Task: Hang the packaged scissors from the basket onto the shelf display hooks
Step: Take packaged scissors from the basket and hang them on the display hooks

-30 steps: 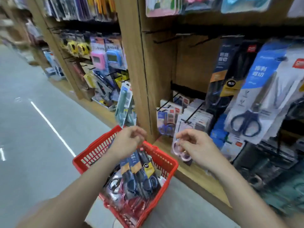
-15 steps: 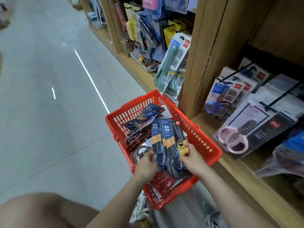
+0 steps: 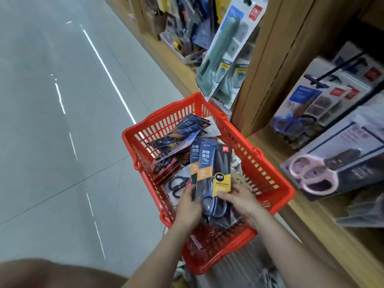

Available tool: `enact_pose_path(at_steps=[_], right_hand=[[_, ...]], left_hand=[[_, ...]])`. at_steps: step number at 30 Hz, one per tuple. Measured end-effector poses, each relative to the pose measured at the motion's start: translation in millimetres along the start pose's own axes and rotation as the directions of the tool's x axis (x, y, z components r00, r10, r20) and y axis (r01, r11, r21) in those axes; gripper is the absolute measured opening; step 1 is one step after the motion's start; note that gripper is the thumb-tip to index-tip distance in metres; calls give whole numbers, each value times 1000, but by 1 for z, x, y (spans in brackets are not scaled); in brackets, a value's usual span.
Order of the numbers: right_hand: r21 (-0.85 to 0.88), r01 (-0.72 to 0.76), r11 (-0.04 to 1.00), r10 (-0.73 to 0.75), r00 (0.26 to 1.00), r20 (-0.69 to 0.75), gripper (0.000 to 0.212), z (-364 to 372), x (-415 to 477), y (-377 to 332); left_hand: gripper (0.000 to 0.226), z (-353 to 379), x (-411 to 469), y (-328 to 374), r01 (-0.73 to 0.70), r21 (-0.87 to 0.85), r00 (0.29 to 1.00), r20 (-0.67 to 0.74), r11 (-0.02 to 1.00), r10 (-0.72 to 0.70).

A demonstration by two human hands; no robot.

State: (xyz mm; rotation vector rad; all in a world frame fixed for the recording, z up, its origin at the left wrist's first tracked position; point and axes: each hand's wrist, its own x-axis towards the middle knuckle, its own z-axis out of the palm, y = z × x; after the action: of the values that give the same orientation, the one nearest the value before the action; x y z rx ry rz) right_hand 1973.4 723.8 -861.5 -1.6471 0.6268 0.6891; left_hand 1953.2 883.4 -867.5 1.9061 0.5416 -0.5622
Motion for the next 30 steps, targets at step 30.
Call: enact_pose_path(at_steps=[30], right_hand=[[577, 204, 791, -292, 954, 64, 65, -25, -103, -53]], left_hand=[[54, -70, -109, 55, -50, -560, 917, 303, 827, 261]])
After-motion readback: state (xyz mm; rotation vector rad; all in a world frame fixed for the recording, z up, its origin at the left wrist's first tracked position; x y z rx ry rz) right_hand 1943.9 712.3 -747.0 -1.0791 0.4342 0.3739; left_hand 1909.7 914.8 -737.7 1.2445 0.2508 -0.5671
